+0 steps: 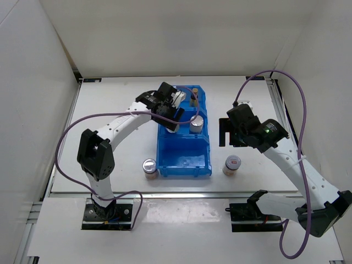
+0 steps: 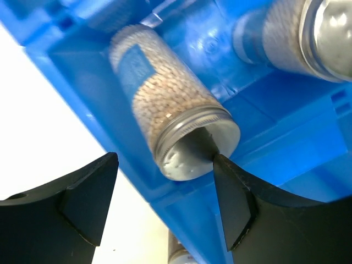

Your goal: Organize the condiment bottles

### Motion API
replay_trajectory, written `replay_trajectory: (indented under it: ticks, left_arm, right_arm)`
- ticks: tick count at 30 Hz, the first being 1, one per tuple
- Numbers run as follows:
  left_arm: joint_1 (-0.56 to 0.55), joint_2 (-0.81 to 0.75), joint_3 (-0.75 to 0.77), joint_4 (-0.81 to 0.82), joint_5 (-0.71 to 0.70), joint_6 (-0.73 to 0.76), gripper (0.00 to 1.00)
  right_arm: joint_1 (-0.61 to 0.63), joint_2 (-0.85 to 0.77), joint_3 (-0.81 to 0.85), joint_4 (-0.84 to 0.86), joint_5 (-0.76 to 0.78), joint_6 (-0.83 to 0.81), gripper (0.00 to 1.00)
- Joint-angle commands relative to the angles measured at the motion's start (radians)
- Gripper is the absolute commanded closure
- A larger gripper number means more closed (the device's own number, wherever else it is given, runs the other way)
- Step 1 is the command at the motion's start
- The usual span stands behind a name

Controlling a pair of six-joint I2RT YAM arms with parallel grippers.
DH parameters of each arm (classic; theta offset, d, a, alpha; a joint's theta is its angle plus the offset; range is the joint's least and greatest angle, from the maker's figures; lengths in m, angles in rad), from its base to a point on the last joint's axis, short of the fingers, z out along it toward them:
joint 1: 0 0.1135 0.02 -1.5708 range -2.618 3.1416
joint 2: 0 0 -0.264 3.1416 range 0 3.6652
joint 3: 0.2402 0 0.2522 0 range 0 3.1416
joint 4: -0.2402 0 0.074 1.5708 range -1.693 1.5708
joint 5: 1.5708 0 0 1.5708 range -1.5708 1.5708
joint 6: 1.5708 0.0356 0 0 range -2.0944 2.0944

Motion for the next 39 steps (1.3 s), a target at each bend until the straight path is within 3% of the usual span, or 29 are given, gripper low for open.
replay_trajectory:
  ticks: [1, 16, 27, 34, 39]
  left_arm:
    - [0.039, 0.006, 0.067, 0.033, -0.071, 0.004, 0.2]
    - [0.057, 0.101, 0.228, 0.023, -0.089, -0.007, 0.16]
    - [0.087, 0.075, 0.201, 0.014, -0.099, -0.005, 0.12]
    - [0.087, -0.041, 0.201, 0.005, -0.184, -0.065, 0.08]
    - [0.108, -0.202, 0.072, 0.005, -0.321, -0.18, 0.01]
  right_arm:
    - [-0.003, -0.023, 0.003, -0.012, 0.026, -0.002, 0.01]
    - [-0.003, -0.005, 0.003, -0.012, 0.035, -0.002, 0.01]
    - [-0.003, 0.013, -0.006, 0.006, 0.026, -0.002, 0.01]
    - [-0.003, 0.026, -0.006, -0.022, 0.047, 0.02, 0.01]
    - [-0.024, 0.116, -0.036, -0.081, 0.033, 0.078, 0.01]
